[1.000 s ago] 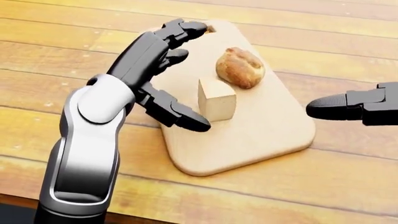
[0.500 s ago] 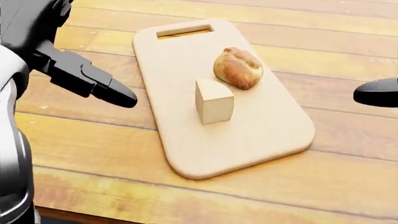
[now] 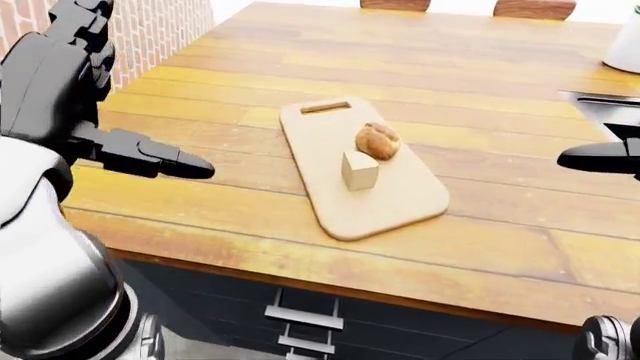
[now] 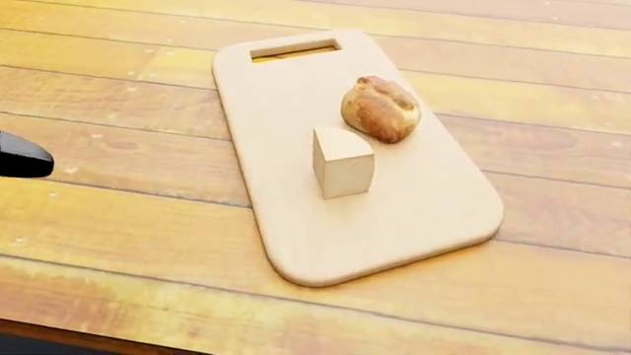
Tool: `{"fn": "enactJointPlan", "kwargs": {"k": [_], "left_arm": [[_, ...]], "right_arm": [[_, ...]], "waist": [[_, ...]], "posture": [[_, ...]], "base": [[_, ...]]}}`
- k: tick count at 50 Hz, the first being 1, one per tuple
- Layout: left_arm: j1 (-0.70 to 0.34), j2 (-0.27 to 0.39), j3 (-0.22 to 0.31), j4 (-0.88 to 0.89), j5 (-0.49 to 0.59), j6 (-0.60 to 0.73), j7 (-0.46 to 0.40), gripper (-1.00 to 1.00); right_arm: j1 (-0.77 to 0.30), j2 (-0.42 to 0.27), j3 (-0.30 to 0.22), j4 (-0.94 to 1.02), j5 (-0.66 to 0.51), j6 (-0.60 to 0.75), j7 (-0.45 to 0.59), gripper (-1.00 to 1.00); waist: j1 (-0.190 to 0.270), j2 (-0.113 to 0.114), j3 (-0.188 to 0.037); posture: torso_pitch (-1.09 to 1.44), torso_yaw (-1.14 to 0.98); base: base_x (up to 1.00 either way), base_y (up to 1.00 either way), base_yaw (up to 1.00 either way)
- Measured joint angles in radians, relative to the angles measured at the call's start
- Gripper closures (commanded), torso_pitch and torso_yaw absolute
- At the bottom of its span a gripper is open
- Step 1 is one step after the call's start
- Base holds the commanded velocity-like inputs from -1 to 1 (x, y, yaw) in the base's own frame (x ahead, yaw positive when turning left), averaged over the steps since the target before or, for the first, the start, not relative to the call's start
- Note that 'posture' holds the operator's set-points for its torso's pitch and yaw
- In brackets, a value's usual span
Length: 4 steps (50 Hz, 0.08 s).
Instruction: Place the bread and cheese on the cutting board.
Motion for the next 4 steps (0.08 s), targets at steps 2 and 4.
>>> {"fn": "enactJointPlan", "kwargs": {"k": [2, 4], "left_arm": [[0.001, 0.022, 0.013, -0.011, -0.002, 0.013, -0.006, -1.0], [0.008, 0.03, 0.019, -0.023, -0.002, 0.022, -0.005, -1.0]], "right_arm": [[0.007, -0.006, -0.01, 0.0, 0.011, -0.002, -0.002, -1.0], [0.014, -0.011, -0.02, -0.001, 0.019, -0.001, -0.004, -1.0]], "waist": [[0.001, 0.0, 0.0], [0.003, 0.001, 0.0]], "posture": [[0.0, 0.0], [0.0, 0.0]], "base": [[0.0, 0.0, 0.0], [0.0, 0.0, 0.0]]}}
